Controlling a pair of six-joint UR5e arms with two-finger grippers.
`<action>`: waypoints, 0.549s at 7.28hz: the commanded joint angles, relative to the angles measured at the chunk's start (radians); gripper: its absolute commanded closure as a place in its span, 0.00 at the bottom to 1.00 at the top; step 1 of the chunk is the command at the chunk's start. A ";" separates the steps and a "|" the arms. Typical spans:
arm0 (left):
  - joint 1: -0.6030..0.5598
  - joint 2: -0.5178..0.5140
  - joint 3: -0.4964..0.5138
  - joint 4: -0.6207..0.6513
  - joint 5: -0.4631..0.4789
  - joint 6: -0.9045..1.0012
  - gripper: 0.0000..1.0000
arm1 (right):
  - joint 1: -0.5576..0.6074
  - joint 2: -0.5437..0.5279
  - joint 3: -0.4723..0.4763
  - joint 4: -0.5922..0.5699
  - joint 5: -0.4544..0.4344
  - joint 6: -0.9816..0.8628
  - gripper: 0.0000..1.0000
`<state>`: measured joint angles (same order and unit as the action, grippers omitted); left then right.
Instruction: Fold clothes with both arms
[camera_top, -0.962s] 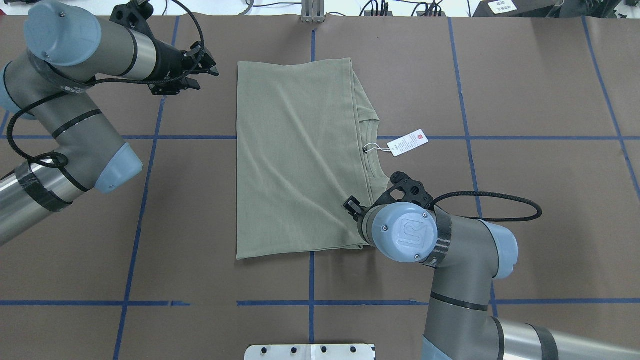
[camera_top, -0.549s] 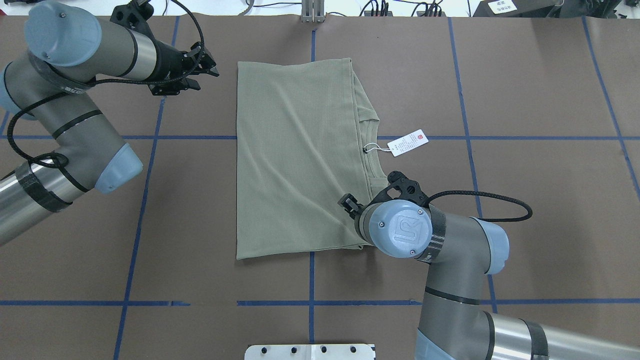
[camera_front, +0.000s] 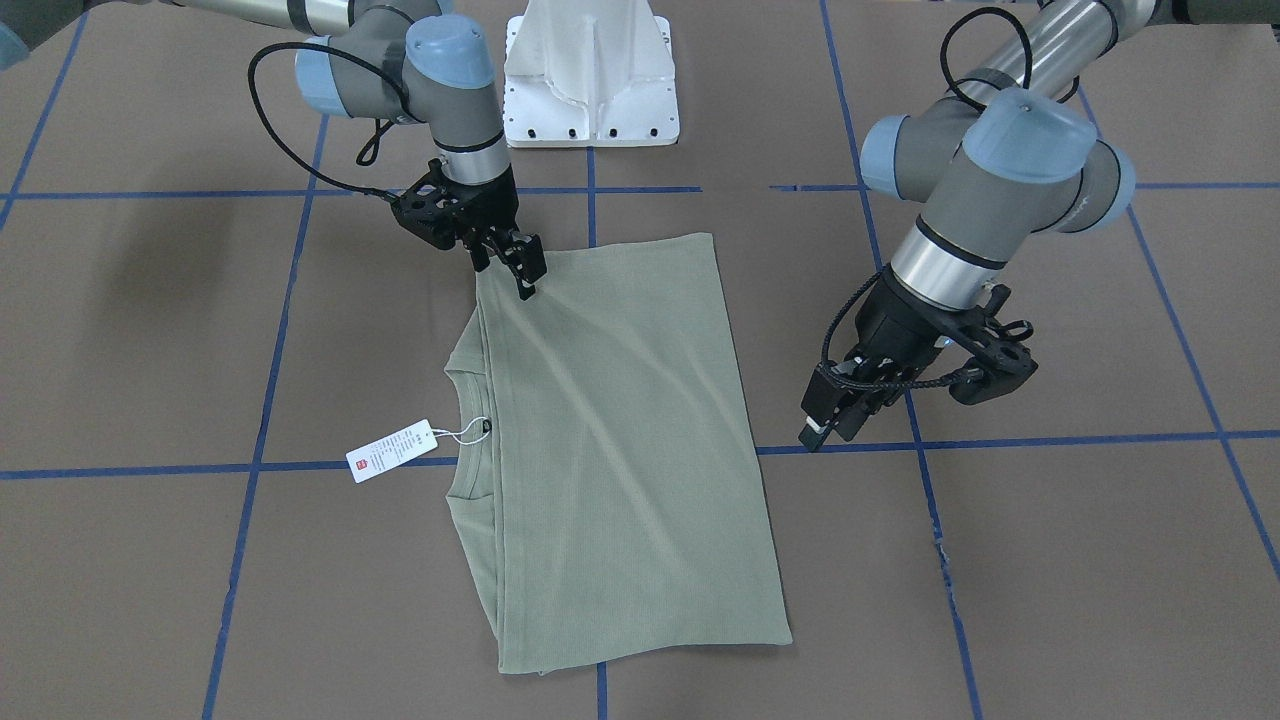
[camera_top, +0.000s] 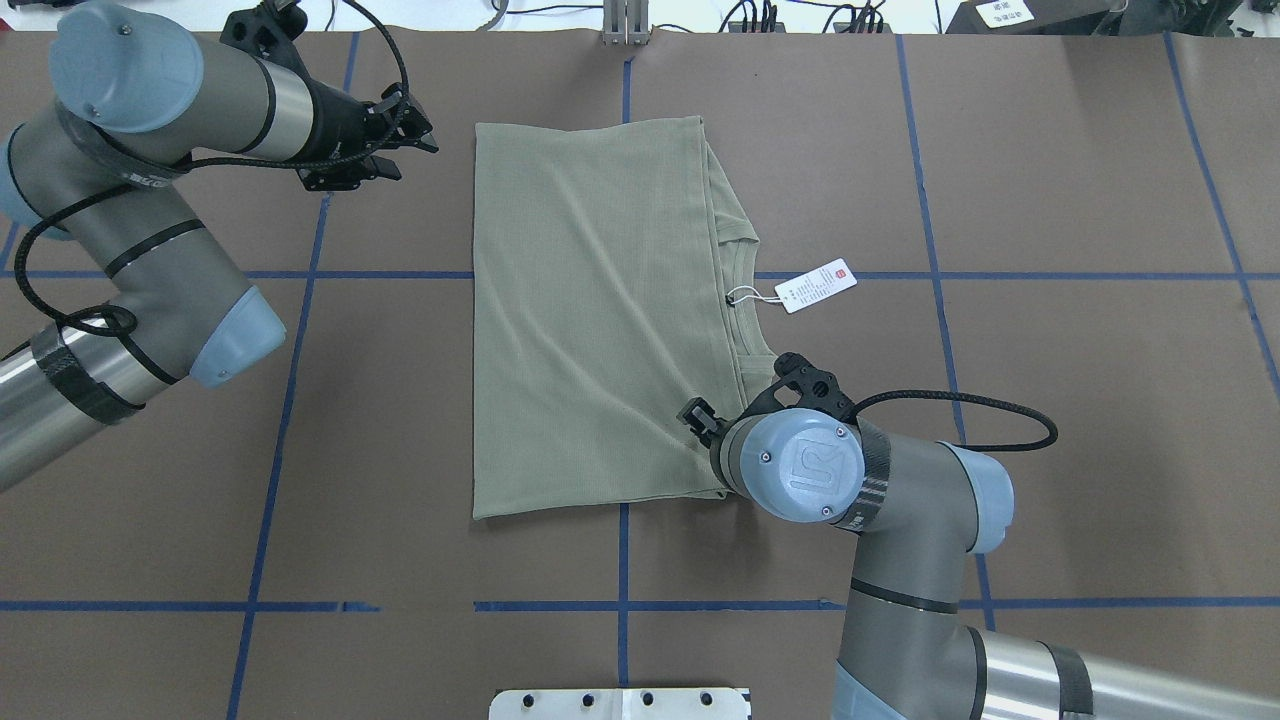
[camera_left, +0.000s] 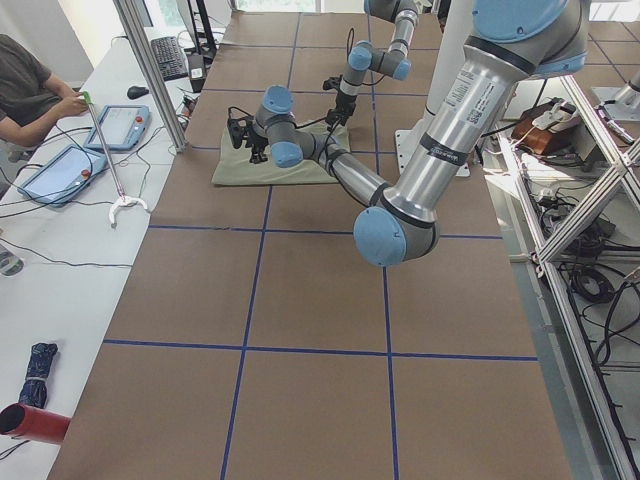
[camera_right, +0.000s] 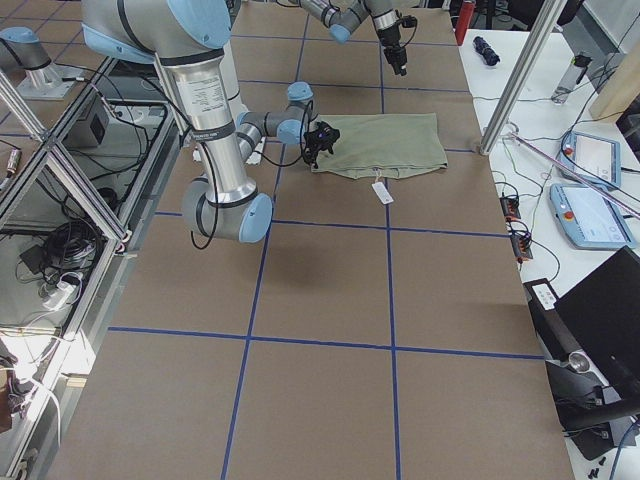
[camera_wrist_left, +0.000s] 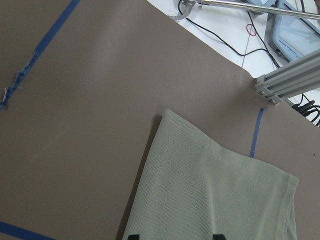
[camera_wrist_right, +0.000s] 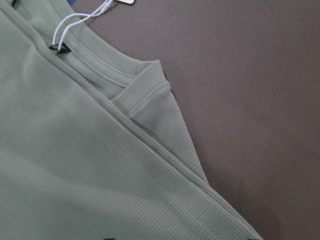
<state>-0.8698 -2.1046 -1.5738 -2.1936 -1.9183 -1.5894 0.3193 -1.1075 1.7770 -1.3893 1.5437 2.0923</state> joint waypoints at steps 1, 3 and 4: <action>0.000 0.000 -0.003 0.000 0.001 -0.009 0.42 | -0.002 0.000 0.001 -0.002 0.001 0.009 0.79; 0.000 0.000 -0.005 0.000 0.001 -0.009 0.42 | 0.000 0.003 0.002 0.001 0.033 0.006 1.00; 0.000 0.000 -0.005 0.000 -0.001 -0.009 0.42 | 0.001 0.006 0.002 0.003 0.036 0.006 1.00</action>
<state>-0.8698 -2.1046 -1.5778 -2.1936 -1.9178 -1.5981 0.3189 -1.1045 1.7788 -1.3890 1.5700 2.0992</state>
